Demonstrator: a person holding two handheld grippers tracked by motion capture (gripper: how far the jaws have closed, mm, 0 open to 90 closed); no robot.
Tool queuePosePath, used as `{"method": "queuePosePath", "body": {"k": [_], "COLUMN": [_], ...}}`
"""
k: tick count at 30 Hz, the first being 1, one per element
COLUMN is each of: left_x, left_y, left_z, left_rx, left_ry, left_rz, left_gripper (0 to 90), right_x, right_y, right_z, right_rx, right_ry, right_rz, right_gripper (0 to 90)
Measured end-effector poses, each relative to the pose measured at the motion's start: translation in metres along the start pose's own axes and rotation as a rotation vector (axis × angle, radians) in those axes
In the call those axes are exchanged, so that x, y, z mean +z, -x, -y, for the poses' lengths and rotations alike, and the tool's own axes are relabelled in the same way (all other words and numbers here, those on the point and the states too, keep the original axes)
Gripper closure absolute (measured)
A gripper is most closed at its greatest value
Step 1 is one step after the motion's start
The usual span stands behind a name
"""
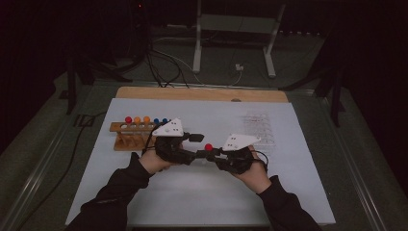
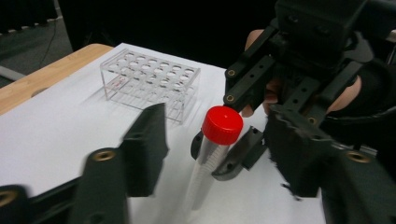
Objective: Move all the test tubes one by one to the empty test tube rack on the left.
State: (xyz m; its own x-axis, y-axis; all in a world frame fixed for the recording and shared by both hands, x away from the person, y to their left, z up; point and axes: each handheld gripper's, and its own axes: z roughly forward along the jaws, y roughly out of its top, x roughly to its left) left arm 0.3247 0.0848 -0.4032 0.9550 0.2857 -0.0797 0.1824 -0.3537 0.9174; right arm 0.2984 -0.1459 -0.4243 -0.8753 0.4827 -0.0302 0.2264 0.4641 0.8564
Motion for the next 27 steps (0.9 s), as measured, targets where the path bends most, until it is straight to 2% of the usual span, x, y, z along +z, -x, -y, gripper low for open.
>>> {"method": "queuePosePath", "body": {"k": [2, 9, 14, 19, 20, 23, 27], "left_x": [0.002, 0.005, 0.007, 0.006, 0.004, -0.001, -0.015], "left_y": [0.000, 0.000, 0.002, 0.002, 0.000, -0.003, -0.007], "left_z": [0.000, 0.000, 0.000, 0.000, -0.001, -0.002, -0.003], "left_rx": [0.006, 0.016, 0.036, 0.052, 0.051, 0.043, 0.040], "left_ry": [-0.003, -0.001, -0.013, -0.010, -0.004, 0.007, 0.021], "left_rz": [-0.009, 0.013, 0.011, -0.012, -0.019, -0.039, -0.068], "left_gripper": [49.8, 66.9, 70.4, 71.3, 71.4, 71.5, 71.6], "right_x": [0.000, 0.001, 0.002, 0.002, 0.002, 0.000, -0.007], "right_y": [-0.001, 0.000, 0.000, 0.001, 0.001, 0.003, 0.006], "right_z": [0.000, 0.000, 0.000, 0.000, 0.000, 0.001, 0.003], "right_rx": [0.002, 0.002, 0.001, 0.017, 0.018, 0.040, 0.061], "right_ry": [-0.001, -0.007, -0.010, -0.008, -0.001, 0.028, 0.056], "right_rz": [-0.003, -0.006, -0.001, -0.010, 0.000, 0.000, 0.010], "right_gripper": [75.6, 75.6, 75.6, 74.4, 73.0, 57.6, 41.8]}}
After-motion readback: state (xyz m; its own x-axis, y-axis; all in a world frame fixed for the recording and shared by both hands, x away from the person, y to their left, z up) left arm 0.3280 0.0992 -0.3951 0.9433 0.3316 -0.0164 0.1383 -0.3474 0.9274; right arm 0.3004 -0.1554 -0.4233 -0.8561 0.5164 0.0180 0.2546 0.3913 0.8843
